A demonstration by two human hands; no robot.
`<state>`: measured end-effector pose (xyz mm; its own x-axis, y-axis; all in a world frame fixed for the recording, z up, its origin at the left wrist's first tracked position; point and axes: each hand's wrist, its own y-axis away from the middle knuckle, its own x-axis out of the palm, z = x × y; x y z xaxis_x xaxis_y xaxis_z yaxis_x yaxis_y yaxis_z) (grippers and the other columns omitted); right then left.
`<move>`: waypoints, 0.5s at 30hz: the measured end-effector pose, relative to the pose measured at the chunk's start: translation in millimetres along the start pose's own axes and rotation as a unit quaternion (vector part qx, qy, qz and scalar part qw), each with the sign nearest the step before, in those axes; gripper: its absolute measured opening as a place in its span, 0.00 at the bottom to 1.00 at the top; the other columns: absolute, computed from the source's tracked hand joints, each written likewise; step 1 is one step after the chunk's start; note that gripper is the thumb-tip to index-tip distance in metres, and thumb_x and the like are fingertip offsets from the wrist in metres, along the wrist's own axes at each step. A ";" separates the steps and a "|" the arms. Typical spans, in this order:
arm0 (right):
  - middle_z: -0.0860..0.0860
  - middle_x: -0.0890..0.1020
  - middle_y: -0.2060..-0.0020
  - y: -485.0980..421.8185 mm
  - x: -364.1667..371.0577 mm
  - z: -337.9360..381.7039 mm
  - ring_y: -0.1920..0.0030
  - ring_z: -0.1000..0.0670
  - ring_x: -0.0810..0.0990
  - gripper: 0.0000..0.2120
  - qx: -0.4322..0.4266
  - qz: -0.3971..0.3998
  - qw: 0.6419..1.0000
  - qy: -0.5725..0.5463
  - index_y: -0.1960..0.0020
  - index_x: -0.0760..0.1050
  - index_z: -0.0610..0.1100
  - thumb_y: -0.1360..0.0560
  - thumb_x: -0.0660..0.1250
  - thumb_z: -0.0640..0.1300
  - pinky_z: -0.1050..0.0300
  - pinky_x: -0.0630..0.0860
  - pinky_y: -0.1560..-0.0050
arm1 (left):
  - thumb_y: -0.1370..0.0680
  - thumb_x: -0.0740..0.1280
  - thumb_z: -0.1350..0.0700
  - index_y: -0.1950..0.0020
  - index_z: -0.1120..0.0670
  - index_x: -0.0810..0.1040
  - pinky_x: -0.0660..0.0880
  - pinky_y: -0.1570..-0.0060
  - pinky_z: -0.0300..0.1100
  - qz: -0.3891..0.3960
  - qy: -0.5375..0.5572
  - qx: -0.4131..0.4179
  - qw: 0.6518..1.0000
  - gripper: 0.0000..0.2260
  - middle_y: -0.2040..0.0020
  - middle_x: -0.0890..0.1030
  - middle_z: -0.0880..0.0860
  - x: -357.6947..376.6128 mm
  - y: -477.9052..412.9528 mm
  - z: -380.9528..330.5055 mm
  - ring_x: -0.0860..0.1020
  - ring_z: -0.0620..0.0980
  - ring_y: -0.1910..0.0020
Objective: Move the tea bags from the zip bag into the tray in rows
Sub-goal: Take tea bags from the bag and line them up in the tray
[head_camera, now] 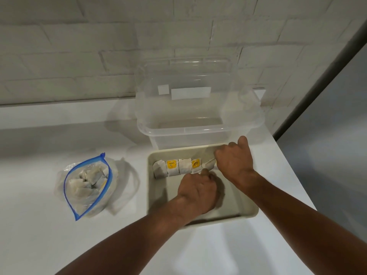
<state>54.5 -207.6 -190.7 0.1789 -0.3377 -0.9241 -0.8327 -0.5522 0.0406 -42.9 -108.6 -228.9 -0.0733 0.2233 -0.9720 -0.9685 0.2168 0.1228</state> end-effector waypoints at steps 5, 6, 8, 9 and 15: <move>0.52 0.82 0.59 1.9 -0.5 -0.9 0.56 0.48 0.79 0.07 -0.013 -0.008 1.000 -0.013 0.56 0.74 0.50 0.26 0.63 0.39 0.48 0.60 0.44 | 0.17 0.57 0.42 0.28 0.61 0.65 0.66 0.61 0.47 0.009 0.027 -0.022 0.999 0.27 0.36 0.73 0.58 2.5 -4.4 2.7 0.80 0.59 0.49; 0.52 0.82 0.59 2.7 -0.1 -1.7 0.56 0.47 0.79 0.07 -0.013 -0.011 1.000 -0.013 0.56 0.74 0.50 0.26 0.63 0.39 0.48 0.59 0.44 | 0.17 0.57 0.42 0.27 0.61 0.64 0.66 0.61 0.48 0.009 0.030 -0.025 0.999 0.27 0.35 0.73 0.58 2.0 -6.1 3.8 0.80 0.59 0.48; 0.52 0.82 0.59 3.4 0.0 -3.0 0.56 0.47 0.79 0.06 -0.020 -0.014 1.000 -0.009 0.55 0.76 0.50 0.25 0.62 0.40 0.48 0.59 0.45 | 0.18 0.57 0.41 0.26 0.61 0.64 0.66 0.60 0.48 0.017 0.039 -0.032 0.999 0.28 0.35 0.72 0.58 -0.1 -7.9 5.5 0.80 0.59 0.48; 0.52 0.81 0.60 3.3 -0.5 -3.4 0.57 0.47 0.79 0.07 -0.024 -0.018 1.000 -0.009 0.55 0.76 0.50 0.25 0.62 0.40 0.48 0.58 0.46 | 0.18 0.56 0.40 0.26 0.61 0.64 0.66 0.60 0.48 0.018 0.044 -0.034 0.998 0.29 0.34 0.72 0.58 -1.1 -8.6 6.6 0.80 0.59 0.49; 0.51 0.82 0.68 2.7 4.7 -3.0 0.65 0.46 0.78 0.05 -0.005 -0.047 0.999 0.002 0.58 0.77 0.49 0.31 0.68 0.39 0.50 0.57 0.53 | 0.18 0.52 0.39 0.28 0.60 0.67 0.66 0.61 0.46 0.017 0.054 -0.039 0.998 0.29 0.36 0.73 0.58 -6.8 -13.3 11.3 0.80 0.59 0.50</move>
<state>54.7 -213.0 -193.7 0.2573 -0.2869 -0.9228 -0.8070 -0.5891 -0.0418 -26.9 -102.2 -221.7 -0.1275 0.1256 -0.9839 -0.9802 0.1355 0.1443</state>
